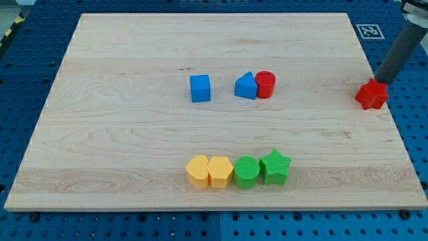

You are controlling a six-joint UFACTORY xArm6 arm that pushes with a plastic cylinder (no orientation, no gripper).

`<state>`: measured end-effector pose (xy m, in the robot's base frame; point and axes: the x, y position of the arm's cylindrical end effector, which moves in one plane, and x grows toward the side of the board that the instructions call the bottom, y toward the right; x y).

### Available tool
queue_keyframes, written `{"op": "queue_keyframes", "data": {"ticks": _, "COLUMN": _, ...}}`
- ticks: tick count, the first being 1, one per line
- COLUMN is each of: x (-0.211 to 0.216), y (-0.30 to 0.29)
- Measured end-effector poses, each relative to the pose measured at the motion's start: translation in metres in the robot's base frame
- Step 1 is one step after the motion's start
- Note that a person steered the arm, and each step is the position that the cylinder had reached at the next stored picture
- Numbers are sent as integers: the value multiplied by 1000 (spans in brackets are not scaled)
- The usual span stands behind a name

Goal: Push the red star towards bottom left

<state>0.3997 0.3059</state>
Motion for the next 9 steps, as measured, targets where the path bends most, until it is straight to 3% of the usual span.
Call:
{"op": "queue_keyframes", "data": {"ticks": 3, "x": 33, "y": -28}}
{"op": "queue_keyframes", "data": {"ticks": 7, "x": 9, "y": -48}}
{"op": "queue_keyframes", "data": {"ticks": 9, "x": 17, "y": -63}}
